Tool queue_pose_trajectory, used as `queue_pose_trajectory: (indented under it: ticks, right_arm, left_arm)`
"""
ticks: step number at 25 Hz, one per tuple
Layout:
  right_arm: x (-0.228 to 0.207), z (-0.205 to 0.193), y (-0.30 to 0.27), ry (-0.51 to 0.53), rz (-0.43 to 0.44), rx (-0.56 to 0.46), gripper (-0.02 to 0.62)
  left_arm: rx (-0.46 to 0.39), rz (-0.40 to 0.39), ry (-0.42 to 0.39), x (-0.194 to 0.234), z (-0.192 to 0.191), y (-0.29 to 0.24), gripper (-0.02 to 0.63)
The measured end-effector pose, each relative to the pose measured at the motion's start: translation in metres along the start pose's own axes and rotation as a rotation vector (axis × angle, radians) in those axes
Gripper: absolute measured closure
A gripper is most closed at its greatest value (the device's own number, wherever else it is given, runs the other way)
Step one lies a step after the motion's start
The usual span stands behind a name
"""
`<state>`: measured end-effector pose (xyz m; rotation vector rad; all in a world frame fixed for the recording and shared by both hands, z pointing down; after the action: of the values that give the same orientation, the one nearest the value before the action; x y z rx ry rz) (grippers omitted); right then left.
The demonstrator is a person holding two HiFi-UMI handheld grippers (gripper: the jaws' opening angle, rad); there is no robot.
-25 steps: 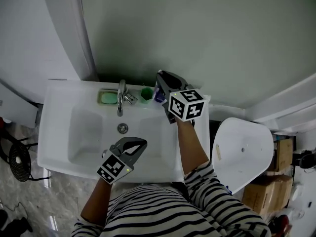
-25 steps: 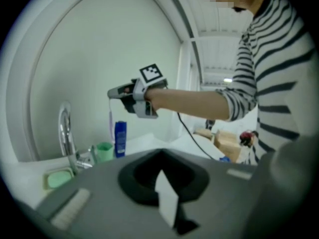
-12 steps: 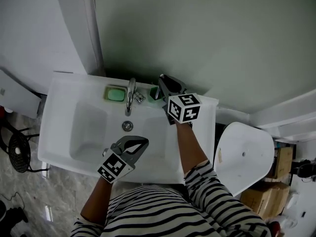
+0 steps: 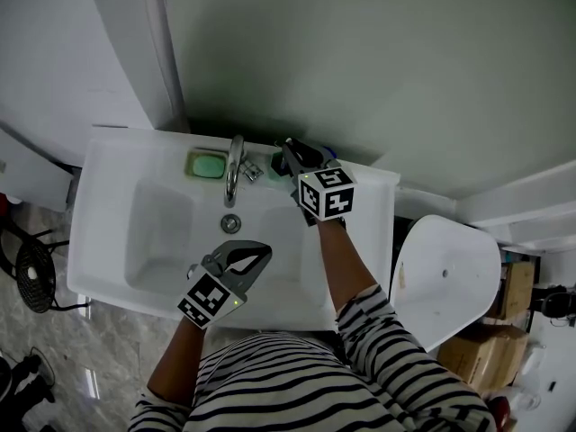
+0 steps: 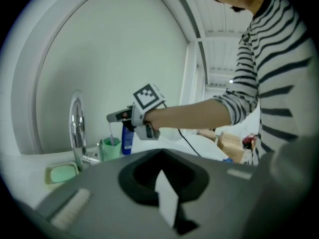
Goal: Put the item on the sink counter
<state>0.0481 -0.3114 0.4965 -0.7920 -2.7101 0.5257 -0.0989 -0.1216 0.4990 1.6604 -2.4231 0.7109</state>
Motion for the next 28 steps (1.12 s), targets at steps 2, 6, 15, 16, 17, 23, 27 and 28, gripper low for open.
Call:
queue_pose_trajectory:
  ticks: [2, 6, 15, 16, 17, 23, 27, 28]
  right_arm:
    - [0.0, -0.004, -0.003, 0.002, 0.004, 0.015, 0.538]
    - [0.001, -0.006, -0.005, 0.0, 0.004, 0.019, 0.538]
    - [0.002, -0.005, -0.006, 0.02, 0.006, 0.021, 0.537]
    - [0.003, -0.005, -0.005, 0.021, 0.008, 0.018, 0.529]
    - [0.003, -0.003, -0.004, 0.02, 0.008, 0.013, 0.499]
    - [0.003, 0.007, 0.01, 0.025, -0.004, -0.024, 0.468]
    - [0.005, 0.013, 0.025, 0.024, -0.009, -0.05, 0.468]
    - [0.005, 0.015, 0.029, 0.025, -0.01, -0.056, 0.468]
  left_arm:
    - [0.001, 0.001, 0.001, 0.001, 0.0, -0.001, 0.6]
    - [0.004, 0.002, 0.003, 0.001, 0.0, -0.002, 0.6]
    - [0.006, 0.004, -0.006, -0.001, 0.003, -0.002, 0.6]
    - [0.006, 0.005, -0.008, -0.001, 0.003, -0.002, 0.6]
    - [0.006, 0.006, -0.01, -0.002, 0.003, -0.001, 0.6]
    - [0.004, 0.002, -0.023, -0.004, 0.007, -0.001, 0.6]
    - [-0.001, -0.001, -0.035, -0.007, 0.01, -0.003, 0.6]
    - [-0.003, -0.002, -0.039, -0.008, 0.011, -0.003, 0.6]
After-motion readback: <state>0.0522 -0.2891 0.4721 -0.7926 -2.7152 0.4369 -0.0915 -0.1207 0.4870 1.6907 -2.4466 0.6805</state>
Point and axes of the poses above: the fingertips, and each gripper's own axes: y backward along the fingers, x to its left, z out of its top, the point moved 7 cm from there along y, backward along the fingers, and after that the axes turned 13 degrees about y, right-handed, at the moved point
